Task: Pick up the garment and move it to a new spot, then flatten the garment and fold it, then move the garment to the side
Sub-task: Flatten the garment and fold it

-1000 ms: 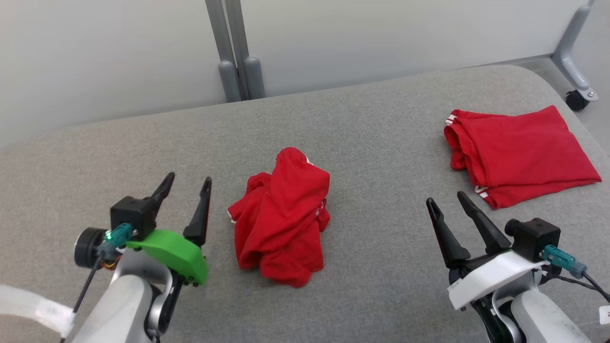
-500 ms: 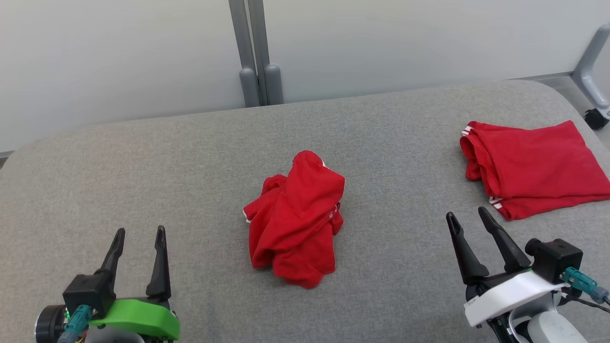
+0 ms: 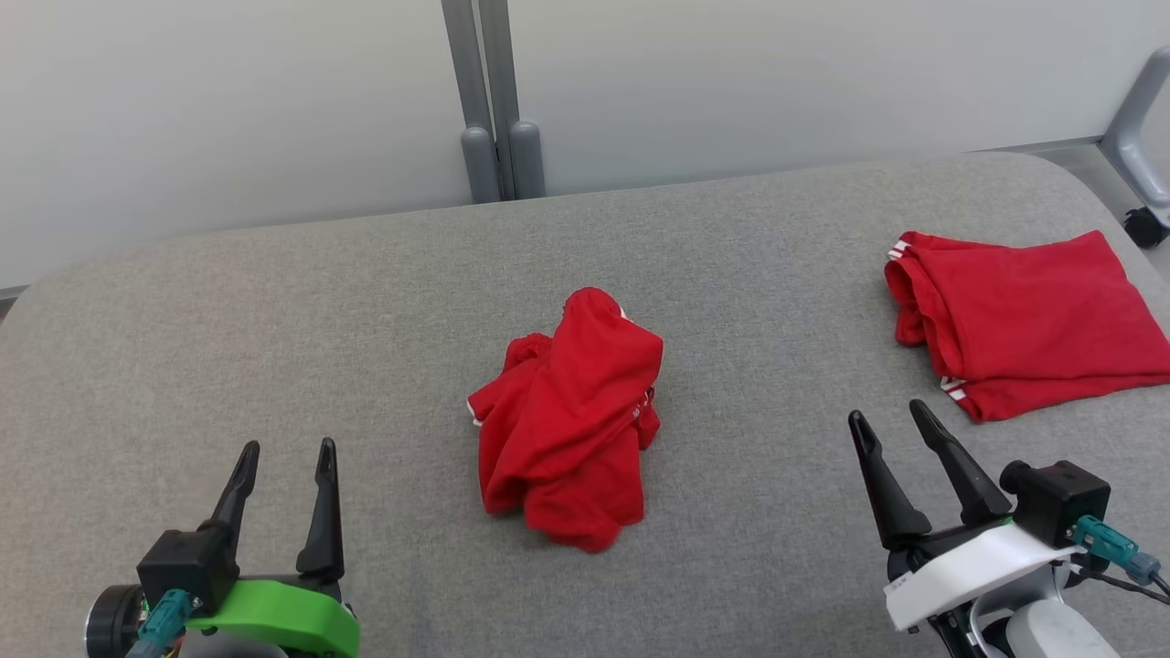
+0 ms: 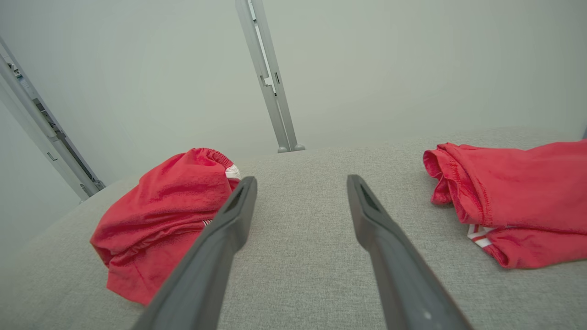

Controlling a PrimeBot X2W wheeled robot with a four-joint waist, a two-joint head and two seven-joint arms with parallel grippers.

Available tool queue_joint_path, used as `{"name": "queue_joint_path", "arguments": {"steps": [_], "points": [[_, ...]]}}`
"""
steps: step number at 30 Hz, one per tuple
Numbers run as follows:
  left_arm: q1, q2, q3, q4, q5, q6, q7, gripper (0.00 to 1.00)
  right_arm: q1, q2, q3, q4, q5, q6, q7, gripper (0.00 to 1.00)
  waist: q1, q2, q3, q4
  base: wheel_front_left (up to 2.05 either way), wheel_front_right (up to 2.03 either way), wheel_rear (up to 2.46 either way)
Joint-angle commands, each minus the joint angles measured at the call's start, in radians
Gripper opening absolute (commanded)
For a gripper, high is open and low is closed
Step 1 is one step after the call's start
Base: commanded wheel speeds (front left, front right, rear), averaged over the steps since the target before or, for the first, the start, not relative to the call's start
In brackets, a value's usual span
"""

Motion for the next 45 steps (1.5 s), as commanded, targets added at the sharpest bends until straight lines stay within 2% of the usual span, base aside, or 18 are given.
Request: {"name": "queue_joint_path", "arguments": {"steps": [1, 8, 14, 25, 31, 32, 33, 34, 45], "points": [[0.003, -0.002, 0.000, 0.000, 0.000, -0.004, -0.007, 1.00, -0.002, 0.003, 0.003, 0.001, -0.003, -0.001, -0.004, 1.00, 0.0000, 0.0000, 0.001, 0.002, 0.00, 0.00, 0.00], [-0.016, -0.012, -0.019, -0.005, -0.003, -0.016, -0.007, 1.00, -0.067, -0.012, 0.065, -0.012, 0.011, -0.001, 0.011, 1.00, 0.0000, 0.0000, 0.014, 0.020, 0.00, 0.00, 0.00], [-0.042, -0.025, -0.038, 0.005, -0.004, -0.031, -0.004, 1.00, -0.188, -0.017, 0.122, 0.018, 0.059, -0.001, 0.059, 1.00, 0.0000, 0.0000, 0.043, 0.082, 0.00, 0.00, 0.00], [-0.095, -0.054, -0.057, 0.051, -0.003, -0.050, -0.008, 1.00, -0.412, -0.016, 0.197, 0.231, 0.235, -0.001, 0.244, 1.00, 0.0000, 0.0000, 0.118, 0.241, 0.00, 0.00, 0.00], [-0.110, -0.067, -0.057, 0.075, -0.001, -0.060, -0.013, 1.00, -0.478, -0.022, 0.236, 0.345, 0.311, -0.001, 0.355, 1.00, 0.0000, 0.0000, 0.136, 0.300, 0.00, 0.00, 0.00], [-0.109, -0.067, -0.056, 0.079, -0.001, -0.060, -0.013, 1.00, -0.480, -0.020, 0.241, 0.354, 0.319, -0.001, 0.363, 0.64, 0.0000, 0.0000, 0.135, 0.304, 0.00, 0.00, 0.00], [-0.108, -0.067, -0.054, 0.083, -0.002, -0.062, -0.014, 1.00, -0.486, -0.022, 0.247, 0.360, 0.325, -0.001, 0.362, 0.42, 0.0000, 0.0000, 0.134, 0.307, 0.00, 0.00, 0.00], [-0.107, -0.067, -0.053, 0.085, -0.002, -0.063, -0.014, 1.00, -0.491, -0.025, 0.250, 0.361, 0.329, -0.001, 0.353, 0.00, 0.0000, 0.0000, 0.133, 0.309, 0.00, 0.00, 0.00], [-0.121, -0.079, -0.062, 0.096, 0.005, -0.076, -0.017, 1.00, -0.560, -0.037, 0.307, 0.301, 0.343, -0.001, 0.221, 0.00, 0.0000, 0.0000, 0.126, 0.337, 0.00, 0.00, 0.00]]}}
